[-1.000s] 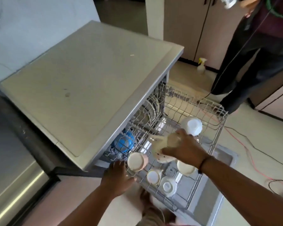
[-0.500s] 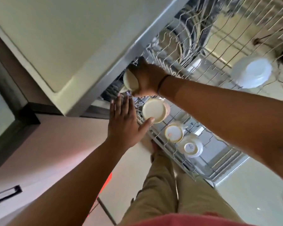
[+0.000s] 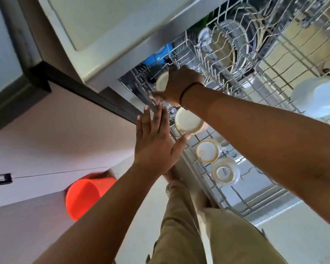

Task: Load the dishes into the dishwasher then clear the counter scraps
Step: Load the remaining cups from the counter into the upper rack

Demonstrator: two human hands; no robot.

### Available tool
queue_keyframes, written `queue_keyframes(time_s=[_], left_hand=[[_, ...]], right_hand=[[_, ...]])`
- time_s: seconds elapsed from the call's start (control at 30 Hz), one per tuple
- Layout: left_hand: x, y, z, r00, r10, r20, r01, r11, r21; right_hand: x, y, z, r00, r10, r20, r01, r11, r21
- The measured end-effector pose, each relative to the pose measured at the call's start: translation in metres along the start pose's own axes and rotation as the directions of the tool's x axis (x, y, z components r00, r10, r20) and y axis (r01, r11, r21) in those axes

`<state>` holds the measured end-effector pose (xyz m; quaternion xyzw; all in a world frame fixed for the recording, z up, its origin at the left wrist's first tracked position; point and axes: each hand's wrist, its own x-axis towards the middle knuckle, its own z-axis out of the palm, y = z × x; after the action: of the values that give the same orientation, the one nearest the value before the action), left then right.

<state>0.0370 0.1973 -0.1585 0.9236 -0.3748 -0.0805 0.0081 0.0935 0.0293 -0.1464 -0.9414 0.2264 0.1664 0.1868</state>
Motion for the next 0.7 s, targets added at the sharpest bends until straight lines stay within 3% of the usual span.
queue_keyframes(time_s=[0.13,0.23,0.3,0.5,0.7], left_hand=[[-0.002,-0.003,-0.004,0.999,-0.004,0.034,0.005,1.0,-0.006],[-0.005,-0.005,-0.013,0.998,-0.007,0.065,0.007,1.0,0.0],[-0.008,-0.005,-0.021,0.996,-0.034,0.082,0.035,0.999,-0.012],[-0.045,0.007,-0.063,0.994,-0.069,0.088,0.074,0.996,-0.057],[-0.091,0.01,-0.135,0.996,-0.086,0.011,0.087,0.989,-0.119]], right_hand=[[-0.003,0.002,-0.011,0.997,-0.035,0.064,0.04,0.996,-0.081],[-0.01,0.013,-0.019,0.996,-0.026,0.086,0.016,0.993,0.119],[-0.021,0.026,-0.024,1.0,-0.004,0.012,0.001,0.983,0.182],[-0.1,0.058,-0.026,0.992,-0.003,-0.123,-0.014,0.99,-0.138],[-0.183,0.046,-0.073,0.967,-0.138,-0.212,0.086,0.967,-0.238]])
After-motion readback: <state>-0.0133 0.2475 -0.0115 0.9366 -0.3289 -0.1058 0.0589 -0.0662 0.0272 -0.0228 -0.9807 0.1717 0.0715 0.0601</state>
